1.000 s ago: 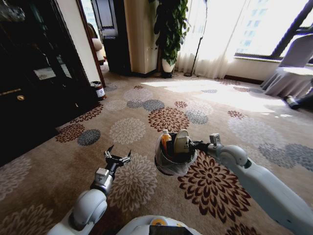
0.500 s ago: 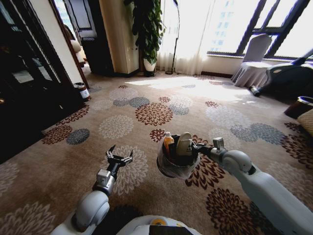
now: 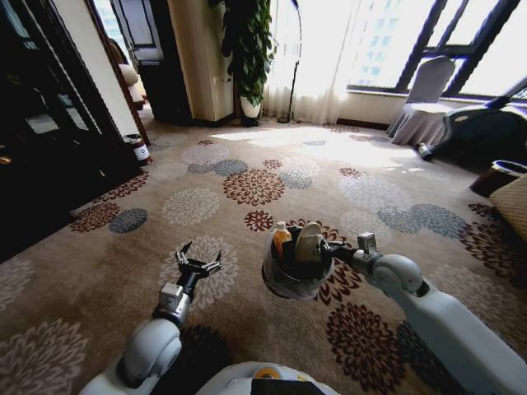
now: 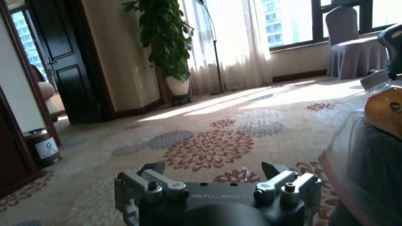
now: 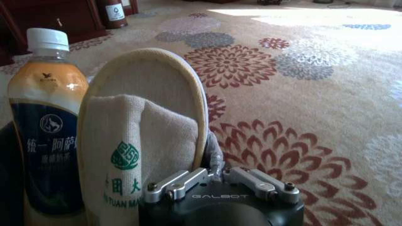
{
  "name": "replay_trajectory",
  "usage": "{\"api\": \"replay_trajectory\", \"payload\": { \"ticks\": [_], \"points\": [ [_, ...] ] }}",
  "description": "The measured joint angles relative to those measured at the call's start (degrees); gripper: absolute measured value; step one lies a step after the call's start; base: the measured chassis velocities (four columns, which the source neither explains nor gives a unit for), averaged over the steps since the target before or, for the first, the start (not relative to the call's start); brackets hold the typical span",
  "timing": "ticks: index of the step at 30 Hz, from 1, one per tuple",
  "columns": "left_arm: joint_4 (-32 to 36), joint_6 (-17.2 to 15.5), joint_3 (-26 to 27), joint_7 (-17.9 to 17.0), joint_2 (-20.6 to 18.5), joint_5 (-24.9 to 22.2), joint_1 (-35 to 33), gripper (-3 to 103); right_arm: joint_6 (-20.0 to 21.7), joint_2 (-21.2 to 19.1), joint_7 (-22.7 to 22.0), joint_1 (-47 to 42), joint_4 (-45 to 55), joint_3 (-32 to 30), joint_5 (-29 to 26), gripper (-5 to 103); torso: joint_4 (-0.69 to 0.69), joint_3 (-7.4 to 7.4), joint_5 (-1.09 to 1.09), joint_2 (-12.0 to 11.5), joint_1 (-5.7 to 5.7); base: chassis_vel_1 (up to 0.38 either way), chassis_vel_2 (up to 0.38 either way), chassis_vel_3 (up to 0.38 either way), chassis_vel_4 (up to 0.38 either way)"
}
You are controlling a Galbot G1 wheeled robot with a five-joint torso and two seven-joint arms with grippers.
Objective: Pick up the trash from the ground and place it into the trash bin.
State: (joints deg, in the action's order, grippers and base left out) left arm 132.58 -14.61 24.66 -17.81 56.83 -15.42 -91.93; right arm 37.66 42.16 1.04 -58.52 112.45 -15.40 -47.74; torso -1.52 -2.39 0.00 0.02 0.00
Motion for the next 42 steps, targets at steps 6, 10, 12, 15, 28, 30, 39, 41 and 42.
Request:
{"api": "replay_trajectory", "payload": {
  "ticks": [6, 10, 12, 15, 28, 30, 39, 41, 42],
  "points": [
    [-0.2, 0.0, -0.1, 0.0, 0.3, 0.3, 0.1, 100, -0.1, -0.1, 0.0, 0.0, 0.1, 0.0, 0.2, 1, -0.02, 0.00, 0.02, 0.0, 0.00, 0.066, -0.435, -0.093, 0.442],
    [-0.3, 0.0, -0.2, 0.1, 0.4, 0.3, 0.2, 100, -0.1, -0.2, 0.0, 0.0, 0.1, 0.0, 0.2, 1, -0.01, 0.00, -0.01, 0.0, 0.00, 0.157, -0.479, -0.156, 0.491],
    [-0.3, 0.0, -0.3, 0.1, 0.4, 0.3, 0.2, 100, -0.1, -0.2, 0.0, 0.0, 0.1, 0.1, 0.2, 1, -0.02, 0.00, 0.01, 0.0, 0.00, 0.169, -0.530, -0.203, 0.522],
    [-0.4, 0.0, -0.3, 0.1, 0.4, 0.4, 0.2, 100, -0.1, -0.2, 0.0, 0.0, 0.2, 0.1, 0.2, 1, -0.03, 0.01, -0.06, 0.0, 0.00, 0.215, -0.546, -0.211, 0.539],
    [-0.4, 0.0, -0.3, 0.2, 0.4, 0.4, 0.2, 100, -0.1, -0.3, 0.0, 0.0, 0.2, 0.1, 0.2, 1, 0.00, 0.02, 0.03, 0.0, -0.01, 0.196, -0.479, -0.181, 0.463],
    [-0.4, 0.0, -0.3, 0.2, 0.4, 0.4, 0.2, 100, -0.1, -0.3, 0.0, 0.0, 0.2, 0.1, 0.2, 1, 0.01, 0.03, -0.04, 0.0, -0.01, 0.098, -0.155, -0.098, 0.162],
    [-0.4, 0.0, -0.3, 0.1, 0.4, 0.4, 0.2, 100, -0.1, -0.3, 0.0, 0.0, 0.2, 0.1, 0.2, 1, -0.05, -0.03, -0.01, 0.0, 0.01, 0.011, 0.040, 0.008, -0.037],
    [-0.4, 0.0, -0.3, 0.1, 0.4, 0.4, 0.2, 100, -0.1, -0.3, 0.0, 0.0, 0.1, 0.1, 0.2, 1, -0.02, -0.01, 0.00, 0.0, 0.00, 0.000, 0.000, 0.000, 0.000],
    [-0.4, 0.0, -0.3, 0.1, 0.4, 0.4, 0.2, 100, -0.1, -0.3, 0.0, 0.0, 0.1, 0.1, 0.2, 1, -0.01, 0.00, 0.01, 0.0, 0.00, 0.000, 0.000, 0.000, 0.000]
  ]
}}
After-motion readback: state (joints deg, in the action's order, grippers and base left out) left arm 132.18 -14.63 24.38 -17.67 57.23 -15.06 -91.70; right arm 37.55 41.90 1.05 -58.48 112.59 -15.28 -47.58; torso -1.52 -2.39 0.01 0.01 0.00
